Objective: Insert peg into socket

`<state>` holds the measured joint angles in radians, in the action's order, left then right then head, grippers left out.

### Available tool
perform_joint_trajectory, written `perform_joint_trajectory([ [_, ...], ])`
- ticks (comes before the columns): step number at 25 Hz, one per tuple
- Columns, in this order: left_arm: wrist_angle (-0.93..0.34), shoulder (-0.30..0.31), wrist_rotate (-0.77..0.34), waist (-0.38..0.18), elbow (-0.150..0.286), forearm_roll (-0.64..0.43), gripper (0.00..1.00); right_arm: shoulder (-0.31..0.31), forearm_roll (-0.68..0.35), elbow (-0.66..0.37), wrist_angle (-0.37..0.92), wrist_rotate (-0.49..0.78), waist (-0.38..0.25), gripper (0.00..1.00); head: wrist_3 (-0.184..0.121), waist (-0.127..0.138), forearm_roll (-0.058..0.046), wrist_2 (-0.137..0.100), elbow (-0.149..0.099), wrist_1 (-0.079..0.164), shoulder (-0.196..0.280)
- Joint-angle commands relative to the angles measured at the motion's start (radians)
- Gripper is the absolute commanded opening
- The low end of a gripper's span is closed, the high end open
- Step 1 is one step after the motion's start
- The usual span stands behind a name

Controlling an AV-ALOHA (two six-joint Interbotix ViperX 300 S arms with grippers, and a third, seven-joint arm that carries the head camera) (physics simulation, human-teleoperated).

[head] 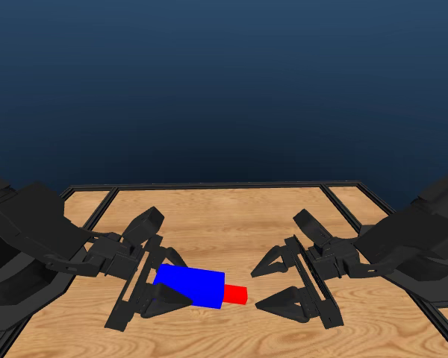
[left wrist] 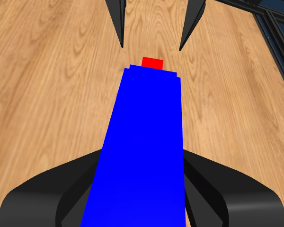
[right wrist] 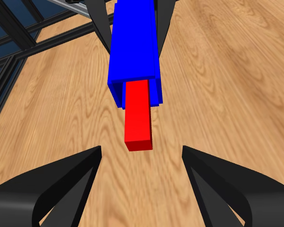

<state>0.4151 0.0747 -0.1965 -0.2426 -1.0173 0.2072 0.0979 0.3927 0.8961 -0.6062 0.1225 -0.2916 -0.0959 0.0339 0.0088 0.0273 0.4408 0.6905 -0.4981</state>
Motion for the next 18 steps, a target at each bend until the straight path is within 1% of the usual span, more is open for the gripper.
perform_joint_trajectory([
  [1,0.035,0.011,0.004,0.001,0.028,-0.003,0.0,0.012,0.002,-0.024,-0.063,-0.007,-0.029,0.0,0.003,-0.002,0.0,0.001,-0.009,-0.011,-0.012],
  [2,0.038,0.006,0.006,-0.001,0.025,-0.001,0.0,0.025,-0.01,-0.048,-0.032,-0.017,-0.029,0.0,0.003,-0.003,0.0,0.001,-0.009,-0.008,-0.012],
  [4,0.047,0.007,0.008,0.002,0.032,-0.004,0.0,0.055,-0.03,-0.073,-0.038,-0.004,-0.028,0.0,0.002,-0.004,0.0,0.002,-0.008,-0.005,-0.012],
  [5,0.041,0.002,0.01,-0.001,0.026,-0.001,0.0,0.07,-0.037,-0.092,-0.037,0.004,-0.025,0.0,0.002,-0.005,0.0,0.002,-0.007,-0.004,-0.013],
  [6,0.045,0.008,0.011,-0.002,0.037,0.0,0.0,0.097,-0.047,-0.11,-0.04,0.01,-0.025,0.0,0.004,-0.004,0.0,0.002,-0.007,-0.004,-0.013],
  [7,0.042,0.005,0.011,-0.002,0.031,0.004,0.0,0.111,-0.059,-0.145,-0.027,0.011,-0.023,0.0,0.005,-0.004,0.0,0.002,-0.007,-0.004,-0.013],
  [8,0.044,0.0,0.012,-0.004,0.027,0.002,0.0,0.125,-0.075,-0.153,-0.036,0.022,-0.021,0.0,0.006,-0.004,0.0,0.002,-0.007,-0.004,-0.014],
  [9,0.045,0.0,0.013,-0.004,0.032,0.003,0.0,0.136,-0.083,-0.177,-0.039,0.018,-0.018,0.0,0.005,-0.005,0.001,0.004,-0.005,-0.002,-0.015],
  [10,0.043,-0.004,0.012,-0.005,0.027,0.004,0.0,0.142,-0.087,-0.209,-0.031,0.008,-0.014,0.0,0.004,-0.005,0.001,0.005,-0.005,0.001,-0.016],
  [13,0.052,-0.003,0.01,-0.007,0.032,0.005,0.0,0.144,-0.111,-0.23,-0.017,0.002,0.003,0.0,-0.003,-0.008,0.001,0.01,-0.002,0.002,-0.02],
  [14,0.053,-0.001,0.014,-0.011,0.026,0.007,0.0,0.147,-0.121,-0.238,-0.006,0.001,0.009,0.0,-0.006,-0.008,0.001,0.013,-0.002,0.002,-0.022],
  [18,0.057,-0.001,0.018,-0.019,0.027,0.018,0.0,0.144,-0.137,-0.26,0.005,-0.003,0.023,0.0,-0.019,-0.01,0.002,0.024,0.001,0.002,-0.028],
])
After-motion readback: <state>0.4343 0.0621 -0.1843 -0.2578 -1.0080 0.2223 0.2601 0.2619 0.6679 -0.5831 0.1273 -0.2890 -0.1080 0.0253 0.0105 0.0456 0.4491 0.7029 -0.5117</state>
